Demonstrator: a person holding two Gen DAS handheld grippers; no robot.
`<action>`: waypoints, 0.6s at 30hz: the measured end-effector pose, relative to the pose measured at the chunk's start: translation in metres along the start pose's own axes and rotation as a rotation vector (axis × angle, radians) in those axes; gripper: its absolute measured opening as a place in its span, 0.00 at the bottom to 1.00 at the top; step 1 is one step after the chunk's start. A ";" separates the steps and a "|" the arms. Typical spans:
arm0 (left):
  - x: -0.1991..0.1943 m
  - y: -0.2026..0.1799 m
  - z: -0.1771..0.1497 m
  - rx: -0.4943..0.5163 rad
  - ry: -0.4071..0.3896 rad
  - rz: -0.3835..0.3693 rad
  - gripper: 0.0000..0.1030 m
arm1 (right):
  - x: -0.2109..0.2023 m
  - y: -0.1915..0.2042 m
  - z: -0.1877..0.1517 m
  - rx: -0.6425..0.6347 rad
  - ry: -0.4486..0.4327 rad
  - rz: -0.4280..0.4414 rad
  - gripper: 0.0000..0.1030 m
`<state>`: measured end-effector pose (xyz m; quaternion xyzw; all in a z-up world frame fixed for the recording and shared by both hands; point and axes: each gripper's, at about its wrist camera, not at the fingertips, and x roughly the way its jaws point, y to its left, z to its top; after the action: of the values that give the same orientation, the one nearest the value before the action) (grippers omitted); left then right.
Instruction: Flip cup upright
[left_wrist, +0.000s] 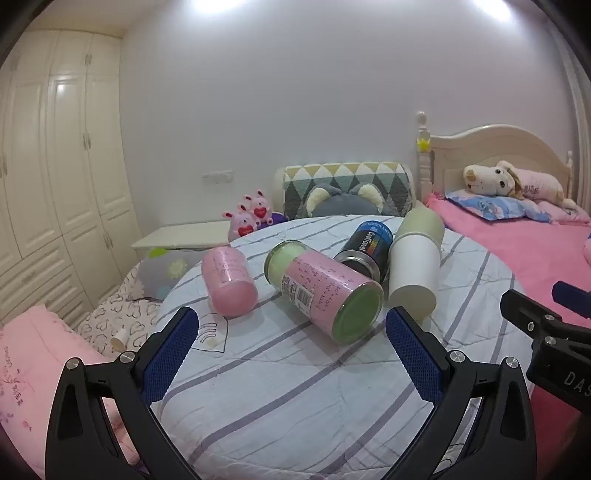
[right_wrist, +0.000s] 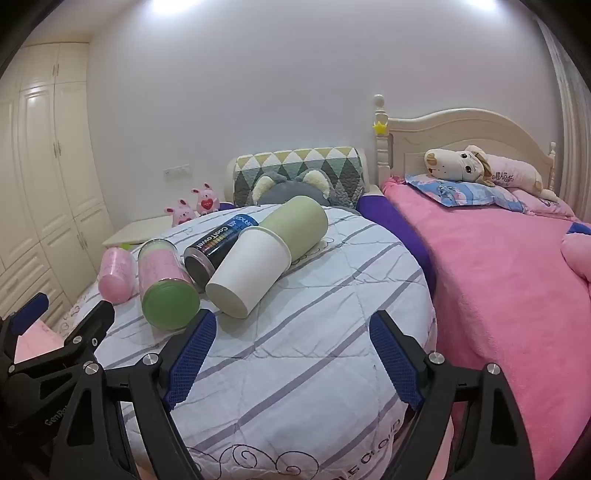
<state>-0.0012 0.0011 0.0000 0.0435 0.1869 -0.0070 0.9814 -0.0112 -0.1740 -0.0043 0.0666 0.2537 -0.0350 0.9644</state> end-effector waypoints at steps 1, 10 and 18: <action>-0.001 0.001 0.000 -0.002 -0.002 -0.004 1.00 | 0.000 0.000 0.000 0.002 0.000 0.002 0.84; 0.002 -0.002 0.000 0.038 0.018 0.001 1.00 | -0.004 0.003 0.000 -0.010 -0.004 -0.002 0.84; 0.000 0.004 0.001 -0.014 0.022 -0.004 1.00 | -0.003 0.007 -0.002 -0.031 0.012 -0.011 0.84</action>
<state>-0.0010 0.0051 0.0012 0.0365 0.1977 -0.0071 0.9796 -0.0140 -0.1664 -0.0035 0.0503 0.2606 -0.0359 0.9635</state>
